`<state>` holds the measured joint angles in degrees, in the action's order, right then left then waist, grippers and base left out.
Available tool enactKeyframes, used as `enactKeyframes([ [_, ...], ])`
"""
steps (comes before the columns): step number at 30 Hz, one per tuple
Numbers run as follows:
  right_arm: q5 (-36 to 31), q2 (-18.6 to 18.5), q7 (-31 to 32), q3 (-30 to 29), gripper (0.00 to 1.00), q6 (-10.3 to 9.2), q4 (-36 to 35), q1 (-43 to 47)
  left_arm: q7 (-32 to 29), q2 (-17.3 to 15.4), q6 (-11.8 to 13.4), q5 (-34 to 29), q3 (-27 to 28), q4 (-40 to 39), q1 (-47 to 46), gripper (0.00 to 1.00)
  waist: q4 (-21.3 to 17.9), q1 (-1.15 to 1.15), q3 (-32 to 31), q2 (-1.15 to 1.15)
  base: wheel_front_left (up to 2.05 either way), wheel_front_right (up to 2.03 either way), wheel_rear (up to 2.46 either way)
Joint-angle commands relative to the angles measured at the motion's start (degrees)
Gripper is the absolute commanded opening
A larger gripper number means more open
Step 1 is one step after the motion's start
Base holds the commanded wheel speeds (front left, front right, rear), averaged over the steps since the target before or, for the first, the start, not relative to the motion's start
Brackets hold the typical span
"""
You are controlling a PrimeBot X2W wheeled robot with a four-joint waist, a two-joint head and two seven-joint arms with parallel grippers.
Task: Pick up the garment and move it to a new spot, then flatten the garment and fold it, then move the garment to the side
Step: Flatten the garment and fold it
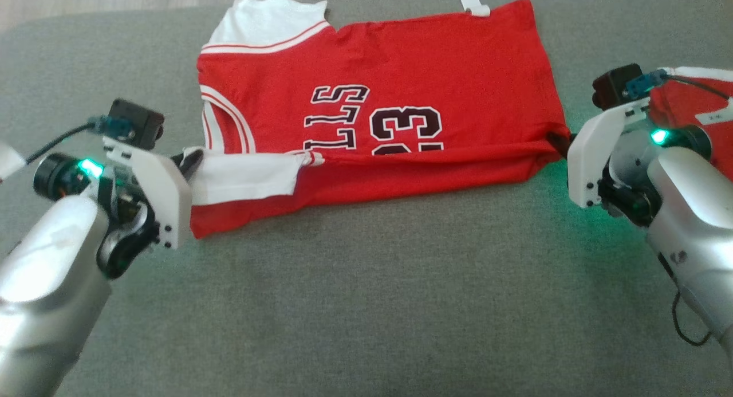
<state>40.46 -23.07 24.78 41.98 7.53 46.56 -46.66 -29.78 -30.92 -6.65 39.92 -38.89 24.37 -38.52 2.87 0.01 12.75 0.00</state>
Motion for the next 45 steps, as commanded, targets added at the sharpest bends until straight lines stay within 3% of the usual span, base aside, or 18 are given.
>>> enactKeyframes([
  [1,-0.66,0.34,-0.44,0.25,0.00,-0.04,-0.09,-2.42,-0.19,-1.42,-0.50,-0.50,1.58,0.60,-5.17,0.00,-0.52,-0.01,1.37,0.00,0.00,0.00,0.00],
  [3,-0.81,0.50,-0.53,0.40,0.00,-0.04,0.47,-2.92,-0.09,-1.09,-0.57,-0.52,1.12,1.41,-6.04,0.00,-0.57,-0.01,1.72,0.00,0.00,0.00,0.00],
  [4,-1.28,0.54,-1.13,0.49,0.39,-0.04,1.00,-3.60,0.34,-0.77,-0.62,-0.67,0.78,2.20,-6.97,0.00,-0.61,-0.01,2.09,0.00,0.00,0.00,0.00],
  [5,-1.72,0.64,-1.97,0.29,1.00,-0.04,1.76,-4.29,1.43,-0.43,-0.65,-1.15,0.60,2.99,-7.97,0.41,-0.65,-0.01,2.41,0.00,0.00,0.00,0.00],
  [6,-2.12,0.89,-2.72,0.15,1.00,-0.04,2.51,-4.95,3.03,-0.01,-0.66,-1.79,0.64,3.90,-8.96,0.86,-0.69,-0.01,2.70,0.00,0.00,0.00,0.00],
  [7,-2.48,1.09,-3.80,-0.26,1.00,-0.04,3.31,-5.69,5.04,0.59,-0.50,-2.40,0.87,4.90,-9.94,1.00,-0.70,-0.01,2.91,0.00,0.00,0.00,0.00],
  [16,-3.42,4.13,-19.97,-7.05,1.00,-0.04,8.87,-9.47,31.69,7.02,5.09,-6.52,5.75,12.97,-15.50,1.00,-0.75,-0.01,2.09,0.00,0.00,0.00,0.00],
  [22,-5.31,5.04,-34.74,-10.90,1.00,-0.04,9.51,-7.31,43.28,9.77,6.40,-5.85,8.75,13.72,-13.51,1.00,-0.65,-0.01,-1.56,0.00,0.00,0.00,0.00],
  [26,-9.03,6.58,-39.46,-15.08,1.00,-0.04,8.92,-4.64,44.70,9.48,8.69,-9.09,11.10,7.66,-9.25,1.00,-0.78,-0.01,-4.27,0.00,0.00,0.00,0.00],
  [27,-11.83,7.16,-39.70,-18.33,1.00,-0.04,6.51,-2.67,44.74,10.02,10.53,-10.60,13.96,2.72,-5.32,1.00,-0.75,-0.01,-5.38,0.00,0.00,0.00,0.00],
  [30,-17.03,8.78,-39.75,-25.03,1.00,-0.04,0.22,2.80,44.75,11.64,11.97,-12.01,16.65,-2.00,1.70,1.00,-0.61,-0.01,-7.02,0.00,0.00,0.00,0.00],
  [37,-27.65,16.25,-39.77,-37.91,1.00,-0.04,-12.09,17.93,44.77,15.59,13.23,-14.32,20.37,-6.76,15.24,1.00,-0.61,-0.01,-10.10,0.00,0.00,0.00,0.00],
  [45,-32.25,20.08,-39.77,-43.05,1.00,-0.04,-20.93,30.61,44.77,19.80,12.93,-17.29,26.68,-9.70,26.88,1.00,-1.37,-0.01,-12.22,0.00,0.00,0.00,0.00],
])
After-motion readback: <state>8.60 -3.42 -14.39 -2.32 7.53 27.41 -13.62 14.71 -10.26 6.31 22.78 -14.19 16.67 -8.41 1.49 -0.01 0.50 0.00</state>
